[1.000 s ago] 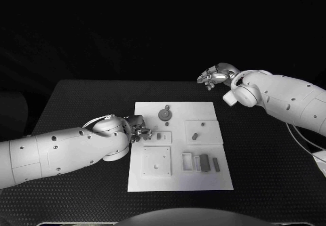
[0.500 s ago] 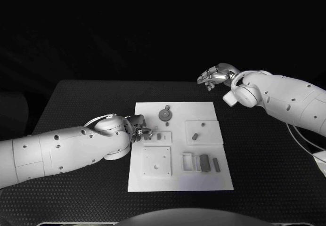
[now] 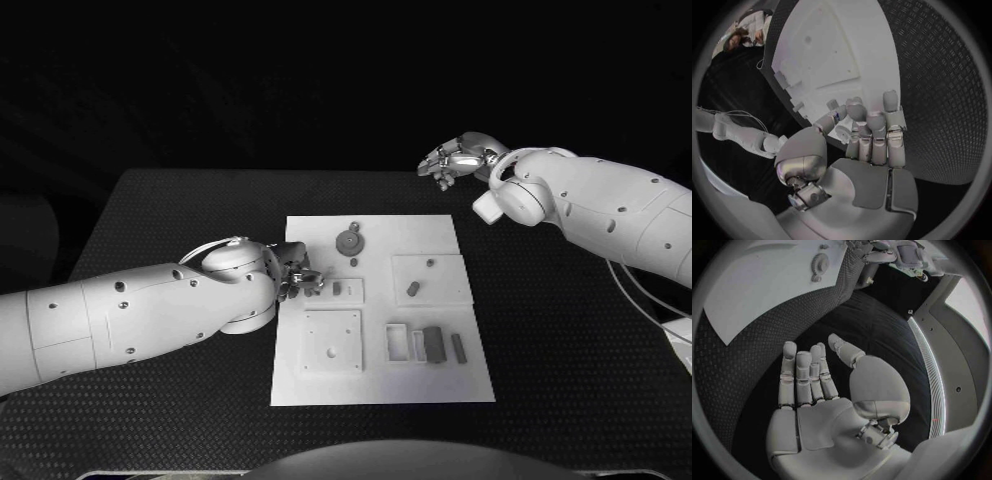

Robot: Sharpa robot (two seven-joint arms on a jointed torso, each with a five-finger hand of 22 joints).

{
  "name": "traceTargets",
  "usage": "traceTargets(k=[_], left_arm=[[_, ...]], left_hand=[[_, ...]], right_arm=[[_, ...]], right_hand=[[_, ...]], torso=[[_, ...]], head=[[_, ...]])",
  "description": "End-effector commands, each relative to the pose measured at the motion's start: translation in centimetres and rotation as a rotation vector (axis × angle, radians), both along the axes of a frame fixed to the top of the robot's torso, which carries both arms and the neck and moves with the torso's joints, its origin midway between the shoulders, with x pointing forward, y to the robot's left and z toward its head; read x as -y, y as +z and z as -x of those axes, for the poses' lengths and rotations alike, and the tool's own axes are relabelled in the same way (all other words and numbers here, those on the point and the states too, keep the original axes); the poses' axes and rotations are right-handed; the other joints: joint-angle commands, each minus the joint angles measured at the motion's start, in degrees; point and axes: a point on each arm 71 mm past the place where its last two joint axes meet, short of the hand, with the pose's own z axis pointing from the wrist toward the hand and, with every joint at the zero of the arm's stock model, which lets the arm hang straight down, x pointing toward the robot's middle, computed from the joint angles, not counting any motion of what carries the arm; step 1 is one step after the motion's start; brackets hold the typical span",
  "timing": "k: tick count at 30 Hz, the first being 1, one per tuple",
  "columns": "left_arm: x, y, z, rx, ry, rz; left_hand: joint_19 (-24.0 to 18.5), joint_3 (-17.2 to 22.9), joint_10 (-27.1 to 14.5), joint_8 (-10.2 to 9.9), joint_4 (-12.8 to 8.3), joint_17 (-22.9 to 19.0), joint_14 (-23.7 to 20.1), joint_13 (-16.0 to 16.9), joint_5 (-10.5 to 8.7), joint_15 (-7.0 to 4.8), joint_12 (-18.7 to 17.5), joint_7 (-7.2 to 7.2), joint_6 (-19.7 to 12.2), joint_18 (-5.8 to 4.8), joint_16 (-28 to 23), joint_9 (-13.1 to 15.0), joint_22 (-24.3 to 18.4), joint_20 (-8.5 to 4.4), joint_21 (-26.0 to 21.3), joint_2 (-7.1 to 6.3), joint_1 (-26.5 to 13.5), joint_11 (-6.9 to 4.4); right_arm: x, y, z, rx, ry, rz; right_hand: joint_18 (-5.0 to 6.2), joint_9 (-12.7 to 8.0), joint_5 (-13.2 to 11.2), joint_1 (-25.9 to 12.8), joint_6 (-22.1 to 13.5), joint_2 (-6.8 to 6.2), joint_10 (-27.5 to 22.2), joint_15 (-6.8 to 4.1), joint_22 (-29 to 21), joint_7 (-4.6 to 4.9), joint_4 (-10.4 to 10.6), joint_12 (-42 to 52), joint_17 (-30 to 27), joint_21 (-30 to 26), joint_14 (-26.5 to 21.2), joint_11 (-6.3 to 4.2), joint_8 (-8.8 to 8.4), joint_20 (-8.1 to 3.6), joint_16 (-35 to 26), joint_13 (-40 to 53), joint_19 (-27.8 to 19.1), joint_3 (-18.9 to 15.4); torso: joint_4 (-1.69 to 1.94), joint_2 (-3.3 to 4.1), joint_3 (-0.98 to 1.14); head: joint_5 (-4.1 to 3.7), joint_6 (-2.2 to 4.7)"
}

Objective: Assemble the parts on the task board

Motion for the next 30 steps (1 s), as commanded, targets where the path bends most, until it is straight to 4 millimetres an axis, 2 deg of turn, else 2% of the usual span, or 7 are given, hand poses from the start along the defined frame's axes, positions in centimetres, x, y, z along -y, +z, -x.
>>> traceTargets(k=[1,7,13,30], left_arm=[[0.45,-1.41,1.1,-0.104,-0.039,-0.031],[0.22,-1.39,1.1,-0.109,-0.01,-0.003],[-0.04,-1.39,0.97,-0.114,0.028,0.03],[-0.23,-1.52,0.69,-0.149,0.082,0.072]], left_hand=[[0.0,0.9,1.2,0.3,0.2,-0.1,0.0,0.0,0.6,-0.09,0.4,-3.53,7.5,-0.79,0.4,0.1,1.3,-0.36,-0.1,2.12,1.1,-2.19],[0.1,1.1,1.5,0.5,0.3,-0.1,0.2,0.0,1.66,0.04,0.5,-3.67,7.8,-0.77,0.7,0.3,1.3,-0.33,0.0,2.53,0.5,-2.3],[0.2,1.5,1.6,0.7,0.3,-0.1,0.3,0.1,1.93,0.03,0.7,-3.77,8.0,-0.74,0.9,0.4,1.3,-0.33,0.0,2.6,0.1,-2.39],[0.4,2.0,1.6,0.7,0.3,-0.3,0.6,0.2,1.4,-0.11,0.7,-3.85,8.0,-0.72,0.9,0.5,1.2,-0.38,0.0,2.96,-0.7,-2.53]], right_arm=[[-0.17,0.01,0.06,-0.003,0.019,-0.004],[-0.16,0.0,0.07,-0.006,0.021,-0.004],[-0.16,-0.01,0.05,-0.006,0.021,-0.004],[-0.23,-0.03,0.02,-0.007,0.021,-0.003]], right_hand=[[0.79,0.1,0.2,-0.2,0.0,-0.17,-0.5,0.03,0.8,0.5,0.1,-0.2,-0.1,-0.3,-0.5,0.0,-0.32,-0.07,-0.2,-0.1,-0.3,-0.1],[0.79,0.1,0.2,-0.1,0.0,-0.16,-0.4,0.02,0.8,0.49,0.1,-0.2,-0.1,-0.3,-0.5,-0.01,-0.33,-0.07,-0.2,-0.1,-0.3,-0.1],[0.79,0.1,0.2,-0.1,0.0,-0.16,-0.4,0.02,0.8,0.49,0.0,-0.2,-0.1,-0.3,-0.5,-0.01,-0.34,-0.07,-0.2,-0.1,-0.4,-0.1],[0.79,0.1,0.2,0.0,0.1,-0.12,-0.4,0.02,0.8,0.48,0.0,-0.2,-0.1,-0.3,-0.5,-0.01,-0.36,-0.08,-0.2,-0.1,-0.4,0.0]], torso=[[0.09,-0.06,-0.05],[0.08,-0.05,-0.05],[0.1,-0.04,-0.08],[0.03,0.0,-0.07]], head=[[-0.04,-0.14],[0.04,-0.17],[0.07,-0.16],[0.13,-0.03]])
